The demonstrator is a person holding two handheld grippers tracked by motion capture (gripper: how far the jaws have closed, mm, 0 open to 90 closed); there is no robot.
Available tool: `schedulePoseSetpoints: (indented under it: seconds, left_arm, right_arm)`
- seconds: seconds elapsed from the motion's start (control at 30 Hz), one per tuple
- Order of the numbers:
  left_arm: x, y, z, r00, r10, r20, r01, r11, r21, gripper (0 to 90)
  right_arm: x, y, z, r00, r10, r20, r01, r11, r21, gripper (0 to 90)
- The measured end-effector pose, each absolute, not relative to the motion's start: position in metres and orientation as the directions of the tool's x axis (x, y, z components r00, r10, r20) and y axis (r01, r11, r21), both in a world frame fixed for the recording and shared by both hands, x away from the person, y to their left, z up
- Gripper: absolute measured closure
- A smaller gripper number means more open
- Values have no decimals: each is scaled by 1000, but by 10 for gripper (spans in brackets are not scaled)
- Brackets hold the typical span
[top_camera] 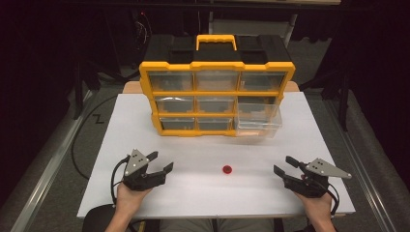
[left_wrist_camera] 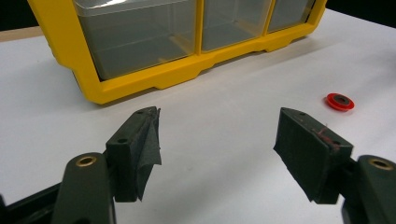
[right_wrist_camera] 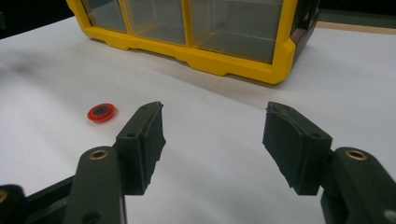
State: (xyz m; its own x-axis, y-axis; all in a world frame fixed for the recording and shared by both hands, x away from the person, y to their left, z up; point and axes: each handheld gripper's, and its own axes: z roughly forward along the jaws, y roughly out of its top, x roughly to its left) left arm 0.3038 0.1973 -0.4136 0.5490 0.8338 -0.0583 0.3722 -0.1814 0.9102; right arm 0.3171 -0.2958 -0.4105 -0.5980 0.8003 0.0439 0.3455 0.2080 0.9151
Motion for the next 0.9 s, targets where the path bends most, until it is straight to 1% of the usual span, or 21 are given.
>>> schedulePoseSetpoints:
  seconds: [0.9]
  left_arm:
    - [304, 196, -414, 557, 828, -63, 373, -182, 910, 305]
  right_arm:
    - [317, -296, -410, -585, 810, 52, 350, 194, 916, 399]
